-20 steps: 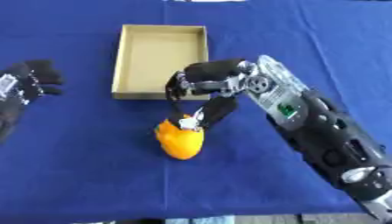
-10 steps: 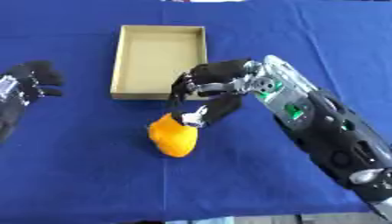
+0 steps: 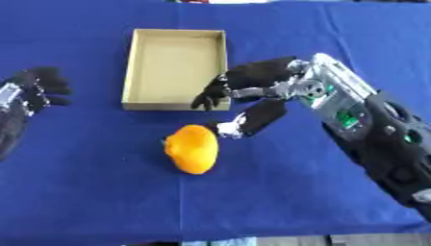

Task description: Pick up objects on the table and place them in the box.

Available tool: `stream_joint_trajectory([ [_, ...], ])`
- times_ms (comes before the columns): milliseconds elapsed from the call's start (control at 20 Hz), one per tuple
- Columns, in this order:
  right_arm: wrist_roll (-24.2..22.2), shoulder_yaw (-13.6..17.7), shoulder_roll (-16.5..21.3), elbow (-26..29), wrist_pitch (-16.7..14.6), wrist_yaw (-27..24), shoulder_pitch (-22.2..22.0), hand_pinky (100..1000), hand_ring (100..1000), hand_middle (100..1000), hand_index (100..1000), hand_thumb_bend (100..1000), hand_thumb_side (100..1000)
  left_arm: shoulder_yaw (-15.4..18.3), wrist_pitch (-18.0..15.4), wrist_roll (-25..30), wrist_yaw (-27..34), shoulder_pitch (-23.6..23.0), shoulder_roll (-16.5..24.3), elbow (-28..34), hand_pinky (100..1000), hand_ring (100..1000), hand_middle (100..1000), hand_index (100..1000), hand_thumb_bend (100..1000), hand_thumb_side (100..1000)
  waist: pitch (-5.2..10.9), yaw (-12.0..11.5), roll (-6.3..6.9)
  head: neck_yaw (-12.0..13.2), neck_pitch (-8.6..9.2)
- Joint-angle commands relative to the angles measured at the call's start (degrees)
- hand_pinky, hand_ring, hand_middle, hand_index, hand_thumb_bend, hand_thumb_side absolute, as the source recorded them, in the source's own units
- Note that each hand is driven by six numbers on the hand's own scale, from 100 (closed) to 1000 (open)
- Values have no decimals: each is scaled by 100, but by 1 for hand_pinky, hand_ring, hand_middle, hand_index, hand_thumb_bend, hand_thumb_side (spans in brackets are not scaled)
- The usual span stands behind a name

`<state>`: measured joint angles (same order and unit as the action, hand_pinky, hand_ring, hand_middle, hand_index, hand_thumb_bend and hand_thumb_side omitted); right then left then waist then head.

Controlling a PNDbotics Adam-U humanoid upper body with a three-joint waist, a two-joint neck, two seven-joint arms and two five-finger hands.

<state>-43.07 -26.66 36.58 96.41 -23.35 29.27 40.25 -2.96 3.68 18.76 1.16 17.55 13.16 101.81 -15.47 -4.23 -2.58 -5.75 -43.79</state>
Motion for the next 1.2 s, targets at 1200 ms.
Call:
stream_joint_trajectory([
  [1200, 1153, -43, -270, -215, -1161, 2258, 17, 766, 748, 673, 850, 237, 1000, 12, -41, 57, -21, 72, 82, 105, 740, 764, 705, 847, 100, 883, 48, -50, 57, -42, -20],
])
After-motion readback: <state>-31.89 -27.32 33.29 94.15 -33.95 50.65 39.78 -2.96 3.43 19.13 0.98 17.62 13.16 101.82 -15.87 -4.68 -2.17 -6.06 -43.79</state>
